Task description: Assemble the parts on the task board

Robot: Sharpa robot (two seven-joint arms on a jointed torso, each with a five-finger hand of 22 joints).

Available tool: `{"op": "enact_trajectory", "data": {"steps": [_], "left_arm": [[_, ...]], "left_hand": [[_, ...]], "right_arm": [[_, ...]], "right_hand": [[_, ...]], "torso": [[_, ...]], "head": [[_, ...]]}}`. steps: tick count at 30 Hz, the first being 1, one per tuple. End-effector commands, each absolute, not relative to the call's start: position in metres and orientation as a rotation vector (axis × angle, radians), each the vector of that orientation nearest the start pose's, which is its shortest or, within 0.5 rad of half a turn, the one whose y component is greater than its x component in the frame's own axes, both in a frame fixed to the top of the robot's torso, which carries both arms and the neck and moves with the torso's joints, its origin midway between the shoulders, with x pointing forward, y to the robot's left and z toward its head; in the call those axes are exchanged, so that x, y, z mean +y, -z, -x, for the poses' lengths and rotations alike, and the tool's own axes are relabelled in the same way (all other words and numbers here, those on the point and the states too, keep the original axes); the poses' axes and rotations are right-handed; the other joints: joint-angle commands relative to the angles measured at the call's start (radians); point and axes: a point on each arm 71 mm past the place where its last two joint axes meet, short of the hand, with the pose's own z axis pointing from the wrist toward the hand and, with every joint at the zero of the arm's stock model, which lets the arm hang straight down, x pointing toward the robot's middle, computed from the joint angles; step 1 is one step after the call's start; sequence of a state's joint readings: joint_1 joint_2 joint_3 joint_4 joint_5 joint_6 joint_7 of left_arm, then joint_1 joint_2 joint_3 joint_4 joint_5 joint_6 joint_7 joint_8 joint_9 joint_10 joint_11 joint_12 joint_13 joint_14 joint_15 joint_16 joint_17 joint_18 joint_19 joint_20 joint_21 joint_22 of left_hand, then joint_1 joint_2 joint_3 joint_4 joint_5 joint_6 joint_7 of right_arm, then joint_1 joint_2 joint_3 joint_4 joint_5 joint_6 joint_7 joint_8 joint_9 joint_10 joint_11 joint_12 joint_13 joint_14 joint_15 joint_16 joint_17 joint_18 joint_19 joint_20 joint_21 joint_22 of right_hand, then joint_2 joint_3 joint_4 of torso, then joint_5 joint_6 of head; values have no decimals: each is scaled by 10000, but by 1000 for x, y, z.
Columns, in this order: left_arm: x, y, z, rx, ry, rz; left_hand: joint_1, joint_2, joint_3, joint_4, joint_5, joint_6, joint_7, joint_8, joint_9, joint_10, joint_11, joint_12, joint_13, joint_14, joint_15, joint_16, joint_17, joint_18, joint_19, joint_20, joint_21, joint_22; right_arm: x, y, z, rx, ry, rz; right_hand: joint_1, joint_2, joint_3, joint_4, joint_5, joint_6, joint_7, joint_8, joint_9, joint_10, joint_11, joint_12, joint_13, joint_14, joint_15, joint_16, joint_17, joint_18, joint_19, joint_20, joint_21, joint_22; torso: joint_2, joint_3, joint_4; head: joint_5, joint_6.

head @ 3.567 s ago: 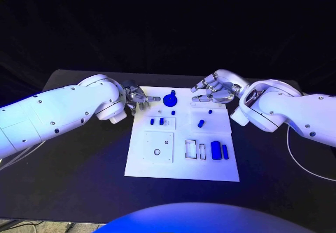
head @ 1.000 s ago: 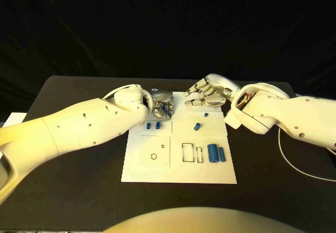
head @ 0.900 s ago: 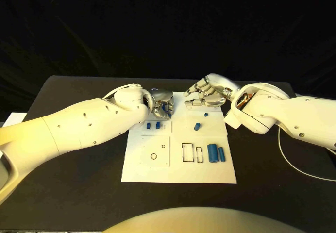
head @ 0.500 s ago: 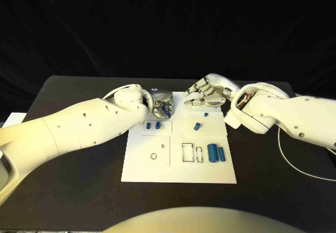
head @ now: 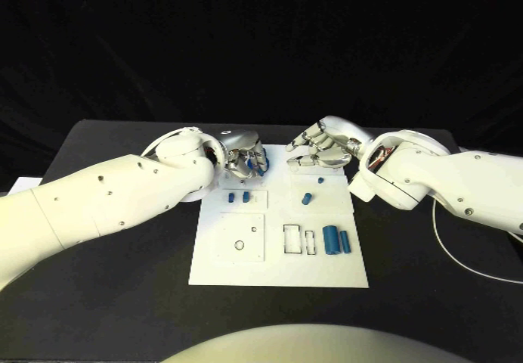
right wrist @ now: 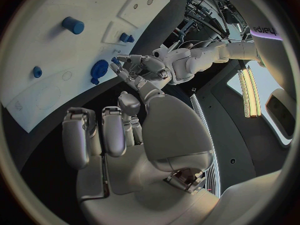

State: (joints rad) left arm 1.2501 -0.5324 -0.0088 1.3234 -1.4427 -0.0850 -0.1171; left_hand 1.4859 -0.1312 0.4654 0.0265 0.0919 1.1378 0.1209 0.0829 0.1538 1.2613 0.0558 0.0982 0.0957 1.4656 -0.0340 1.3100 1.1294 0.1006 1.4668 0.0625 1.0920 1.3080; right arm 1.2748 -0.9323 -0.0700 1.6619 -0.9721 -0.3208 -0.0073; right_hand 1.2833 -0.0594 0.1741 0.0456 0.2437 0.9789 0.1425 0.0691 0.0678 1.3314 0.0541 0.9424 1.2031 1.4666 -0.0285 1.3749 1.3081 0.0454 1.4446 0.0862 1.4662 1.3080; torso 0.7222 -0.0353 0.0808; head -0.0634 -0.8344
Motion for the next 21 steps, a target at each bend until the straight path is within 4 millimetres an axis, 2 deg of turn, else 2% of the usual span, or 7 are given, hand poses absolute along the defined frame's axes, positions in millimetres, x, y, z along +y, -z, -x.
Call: {"op": "enact_trajectory", "data": {"steps": [1,4,7,11,15,21], "left_arm": [[98,166,-518,18154,7917,-2357],[108,165,-519,18405,7780,-2208],[119,166,-521,18711,7541,-2100],[125,169,-524,18852,7243,-2178],[129,175,-526,19009,6886,-2372],[133,182,-526,19308,6595,-2534]], "left_hand": [[-137,-29,100,-23,21,-64,82,-89,-34,-90,31,-85,-21,310,59,73,-19,-142,350,20,-3,141],[-164,-43,125,-41,20,-75,91,-104,-44,-97,40,-110,-22,311,67,84,-14,-145,350,27,9,150],[-189,-45,135,-45,18,-67,95,-106,-47,-86,43,-117,-19,308,71,81,-29,-146,349,31,13,155],[-203,-48,141,-48,15,-62,96,-106,-48,-80,45,-121,-17,308,72,85,-25,-147,349,33,17,158],[-208,-48,145,-51,14,-57,96,-106,-49,-74,44,-122,-15,309,73,91,-19,-146,348,34,14,158],[-265,-61,157,-65,-9,-27,89,-102,-52,-43,40,-134,-4,304,75,94,-32,-147,345,41,23,168]], "right_arm": [[-203,153,-466,17210,-9885,-1942],[-204,153,-466,17212,-9862,-1960],[-205,153,-466,17212,-9851,-1969],[-205,153,-466,17210,-9845,-1973],[-205,153,-466,17207,-9858,-1965],[-205,153,-466,17204,-9857,-1974]], "right_hand": [[20,98,-12,19,62,10,32,-13,8,-55,-3,-18,-9,534,67,-29,299,83,-93,0,-50,269],[20,98,-12,19,62,10,32,-13,8,-55,-3,-18,-9,534,67,-29,299,83,-93,0,-50,269],[20,98,-12,19,62,10,32,-13,8,-55,-3,-18,-9,534,67,-29,299,83,-93,0,-50,269],[20,98,-12,19,62,10,32,-13,8,-55,-3,-18,-9,534,67,-29,299,83,-93,0,-50,269],[20,98,-12,19,62,10,32,-13,8,-55,-3,-18,-9,534,67,-29,299,83,-93,0,-50,269],[20,98,-12,19,62,10,32,-13,8,-55,-3,-18,-9,534,67,-29,299,83,-93,0,-50,269]], "torso": [[-6,5,3],[-4,9,12],[9,-2,-1],[-4,-21,20],[10,-11,-7],[13,-10,-8]], "head": [[-17,13],[-9,32],[-1,58],[9,47],[36,41],[45,15]]}}
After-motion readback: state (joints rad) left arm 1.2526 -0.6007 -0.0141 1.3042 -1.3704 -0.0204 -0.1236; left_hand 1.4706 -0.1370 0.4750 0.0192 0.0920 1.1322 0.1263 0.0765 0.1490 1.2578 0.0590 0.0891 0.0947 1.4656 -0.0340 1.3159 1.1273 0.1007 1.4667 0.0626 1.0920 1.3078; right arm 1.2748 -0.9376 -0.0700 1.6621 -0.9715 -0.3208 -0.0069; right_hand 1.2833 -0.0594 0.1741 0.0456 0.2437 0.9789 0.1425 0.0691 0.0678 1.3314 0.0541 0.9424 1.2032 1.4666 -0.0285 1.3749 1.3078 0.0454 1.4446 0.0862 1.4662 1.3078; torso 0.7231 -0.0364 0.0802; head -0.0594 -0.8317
